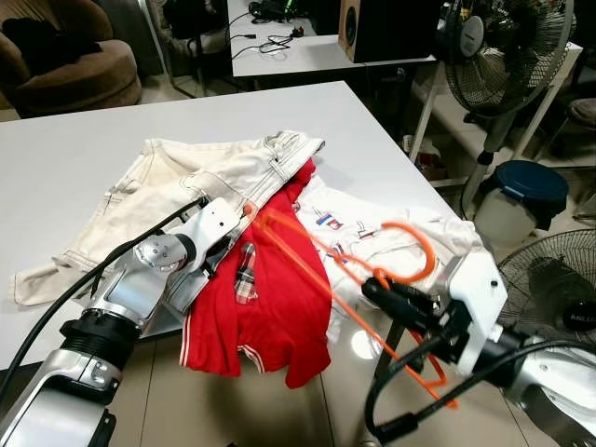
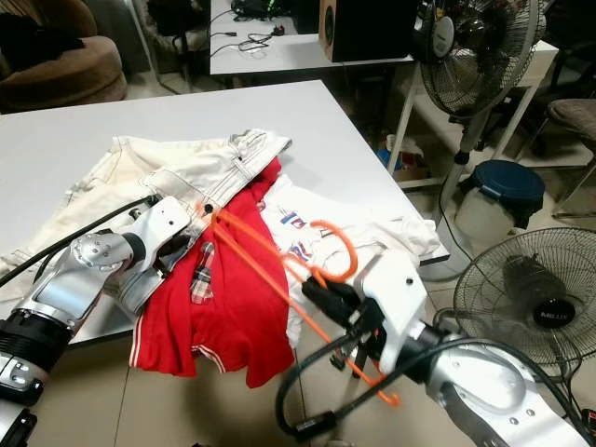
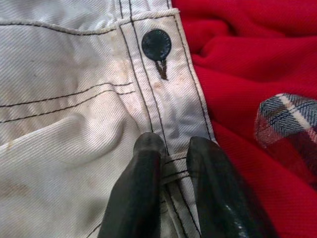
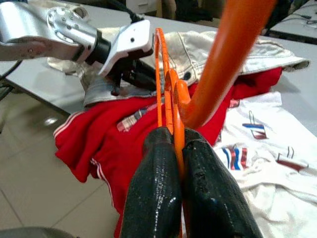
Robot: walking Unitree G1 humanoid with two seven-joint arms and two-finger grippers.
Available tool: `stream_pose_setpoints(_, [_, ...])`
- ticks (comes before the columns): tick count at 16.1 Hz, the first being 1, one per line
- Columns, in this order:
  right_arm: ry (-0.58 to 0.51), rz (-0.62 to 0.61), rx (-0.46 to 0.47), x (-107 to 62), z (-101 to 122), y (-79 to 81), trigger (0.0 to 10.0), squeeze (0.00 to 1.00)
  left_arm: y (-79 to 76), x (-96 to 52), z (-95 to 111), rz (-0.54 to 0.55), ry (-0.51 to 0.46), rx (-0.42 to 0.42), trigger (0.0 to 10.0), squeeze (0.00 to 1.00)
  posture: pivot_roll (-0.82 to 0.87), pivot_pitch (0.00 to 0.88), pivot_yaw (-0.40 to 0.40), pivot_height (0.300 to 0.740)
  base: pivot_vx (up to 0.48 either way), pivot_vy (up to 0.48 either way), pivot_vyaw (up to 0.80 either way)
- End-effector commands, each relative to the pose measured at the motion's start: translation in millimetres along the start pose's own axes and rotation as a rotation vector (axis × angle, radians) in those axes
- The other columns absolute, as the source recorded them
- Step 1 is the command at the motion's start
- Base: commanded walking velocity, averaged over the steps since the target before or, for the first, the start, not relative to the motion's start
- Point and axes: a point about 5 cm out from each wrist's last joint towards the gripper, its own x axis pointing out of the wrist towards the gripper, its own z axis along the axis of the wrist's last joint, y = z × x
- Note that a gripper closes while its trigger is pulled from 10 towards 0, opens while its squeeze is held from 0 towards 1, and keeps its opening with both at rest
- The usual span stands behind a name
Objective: Hang hanger
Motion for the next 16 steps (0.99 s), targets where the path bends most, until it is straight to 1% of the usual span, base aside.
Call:
stream_pose_setpoints(1, [-0.003,-0.006,-0.018,-3.3,4.1,-2.0,10.0,0.0,-0.6,-0.8,-5.9,-0.007,0.008,-0.027,0.0,0.0,-0.27,0.0,0.044,0.74,0.0,0.0,0.0])
stream_pose_setpoints(4, [-0.007,-0.051,-0.034,-5.7,5.4,-9.1,10.0,0.0,0.8,-1.3,-1.7,-0.005,-0.025,-0.032,0.0,0.0,-0.27,0.0,0.046,0.74,0.0,0.0,0.0])
stream_pose_setpoints(6, [-0.007,-0.076,-0.042,-8.4,5.9,-13.1,10.0,0.0,5.7,-9.4,13.3,-0.057,-0.141,-0.007,0.0,0.0,-0.27,0.0,0.05,0.74,0.0,0.0,0.0])
stream_pose_setpoints(7, [-0.011,-0.082,-0.042,-8.7,6.4,-13.9,10.0,0.0,7.1,-18.1,25.4,-0.127,-0.257,0.052,0.0,0.0,-0.27,0.0,0.051,0.74,0.0,0.0,0.0])
stream_pose_setpoints(8, [-0.015,-0.083,-0.041,-8.6,7.0,-14.2,10.0,0.0,13.0,-24.9,30.7,-0.134,-0.303,0.08,0.9,0.32,-0.27,0.0,0.05,0.74,0.0,0.0,0.0])
stream_pose_setpoints(9, [-0.016,-0.081,-0.041,-8.5,7.2,-14.1,10.0,0.0,20.2,-29.4,33.4,-0.126,-0.32,0.079,10.0,1.0,-0.27,0.0,0.05,0.74,0.0,0.0,0.0])
stream_pose_setpoints(11, [-0.016,-0.059,-0.035,-7.4,6.9,-12.4,10.0,0.0,32.8,-38.4,37.6,-0.2,-0.339,0.095,10.0,1.0,-0.25,0.0,0.04,0.74,0.0,0.0,0.0])
stream_pose_setpoints(12, [-0.019,-0.046,-0.031,-6.0,7.0,-11.3,10.0,0.0,36.4,-38.2,36.6,-0.223,-0.324,0.135,10.0,1.0,-0.24,0.0,0.038,0.74,0.0,0.0,0.0])
stream_pose_setpoints(13, [-0.022,-0.025,-0.028,-4.2,7.4,-9.4,10.0,0.0,37.9,-35.8,34.4,-0.246,-0.294,0.18,10.0,1.0,-0.24,0.0,0.038,0.74,0.0,0.0,0.0])
stream_pose_setpoints(15, [-0.025,-0.011,-0.026,-2.9,7.7,-8.0,10.0,0.0,37.9,-31.8,36.5,-0.288,-0.276,0.198,10.0,1.0,-0.24,0.0,0.042,0.74,0.0,0.0,0.0])
stream_pose_setpoints(16, [-0.025,-0.01,-0.025,-2.7,7.7,-8.2,10.0,0.0,35.0,-30.0,38.7,-0.325,-0.274,0.215,10.0,1.0,-0.24,0.0,0.042,0.74,0.0,0.0,0.0])
